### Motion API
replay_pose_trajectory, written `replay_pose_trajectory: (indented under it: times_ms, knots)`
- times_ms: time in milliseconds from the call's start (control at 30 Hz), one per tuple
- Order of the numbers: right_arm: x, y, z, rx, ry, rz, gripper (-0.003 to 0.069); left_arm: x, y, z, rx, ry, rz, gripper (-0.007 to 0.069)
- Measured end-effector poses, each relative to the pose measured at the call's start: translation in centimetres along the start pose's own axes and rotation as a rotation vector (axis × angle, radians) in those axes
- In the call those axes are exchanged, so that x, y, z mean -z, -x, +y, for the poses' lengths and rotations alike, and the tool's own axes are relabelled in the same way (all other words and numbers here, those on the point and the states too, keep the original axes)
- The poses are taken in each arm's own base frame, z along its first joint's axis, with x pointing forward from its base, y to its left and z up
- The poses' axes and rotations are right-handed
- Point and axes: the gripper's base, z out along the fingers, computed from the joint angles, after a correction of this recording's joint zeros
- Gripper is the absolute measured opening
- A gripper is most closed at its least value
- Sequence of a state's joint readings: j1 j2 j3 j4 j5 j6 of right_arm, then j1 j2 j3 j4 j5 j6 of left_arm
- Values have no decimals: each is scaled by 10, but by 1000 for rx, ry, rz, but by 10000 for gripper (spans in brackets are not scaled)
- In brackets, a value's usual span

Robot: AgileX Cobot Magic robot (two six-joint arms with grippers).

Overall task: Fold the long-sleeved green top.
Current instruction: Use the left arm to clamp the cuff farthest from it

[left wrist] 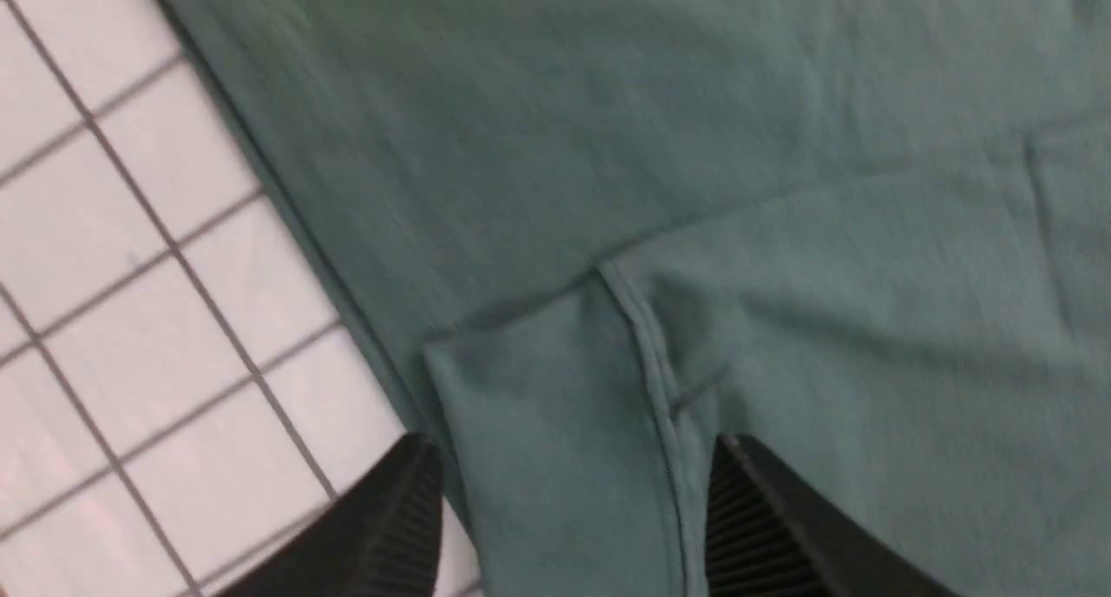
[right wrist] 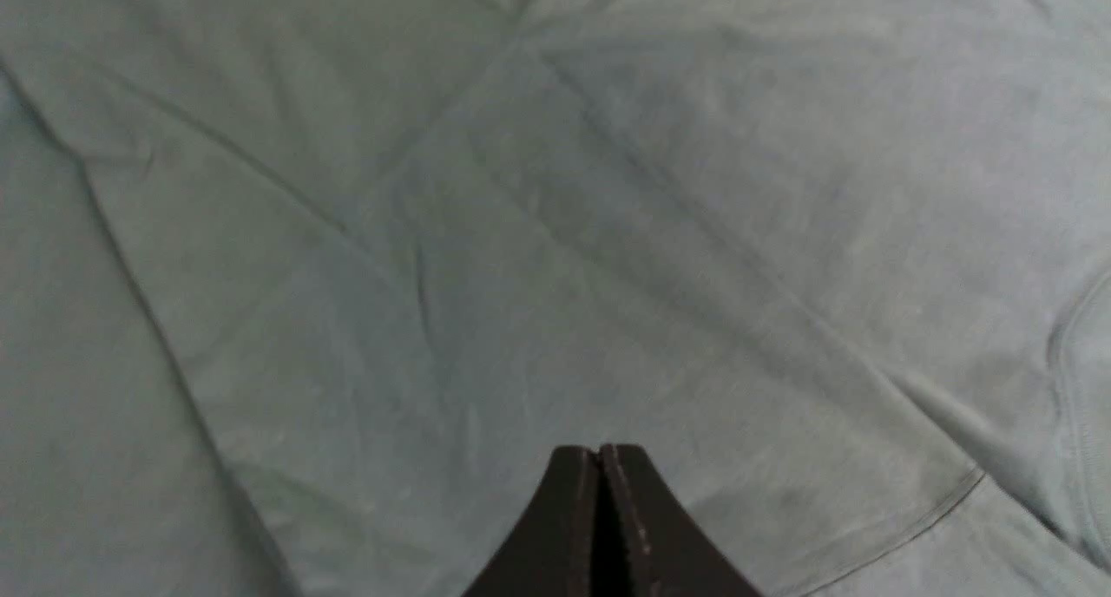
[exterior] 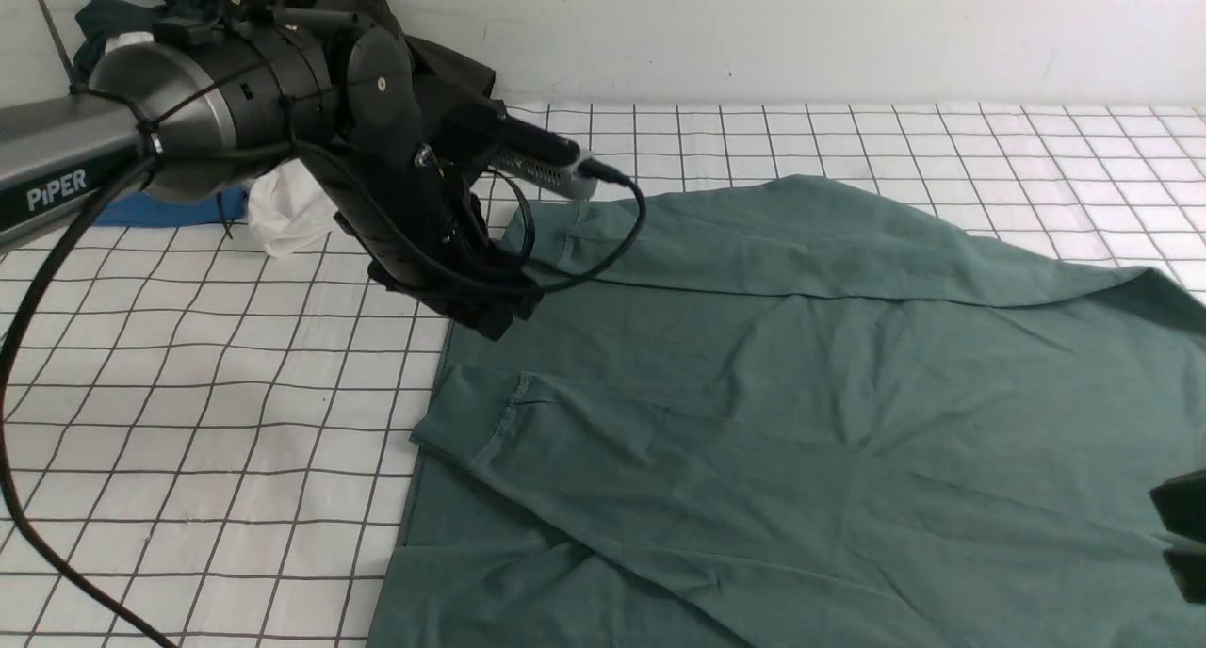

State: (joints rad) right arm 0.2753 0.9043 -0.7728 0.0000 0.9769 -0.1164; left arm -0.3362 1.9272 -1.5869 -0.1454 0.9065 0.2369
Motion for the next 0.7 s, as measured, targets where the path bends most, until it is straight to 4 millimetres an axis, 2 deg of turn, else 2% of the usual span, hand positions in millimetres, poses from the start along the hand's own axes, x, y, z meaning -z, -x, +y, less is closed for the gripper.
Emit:
replay_pose_trajectory:
  times_ms: [100, 233, 367, 400, 467, 500, 700]
  knots:
    - [-7, 8, -5, -35, -47, 7, -14, -4, 22, 15, 45, 18, -49, 439]
    - [-13, 23, -10, -46, -79, 27, -14, -15, 39, 26, 62, 26, -81, 447]
    - [-21, 50, -15, -48, -91, 33, -14, -44, 60, 35, 96, 30, -105, 447]
    - [-21, 52, -15, -48, -91, 29, -14, -46, 61, 36, 98, 30, -106, 447]
    - [-26, 64, -17, -46, -93, 32, -14, -67, 69, 40, 122, 28, -107, 447]
    - [-27, 66, -17, -46, -93, 33, -14, -69, 71, 41, 131, 28, -114, 447]
    - [-36, 70, -17, -32, -90, 61, -14, -97, 78, 48, 182, 31, -133, 447]
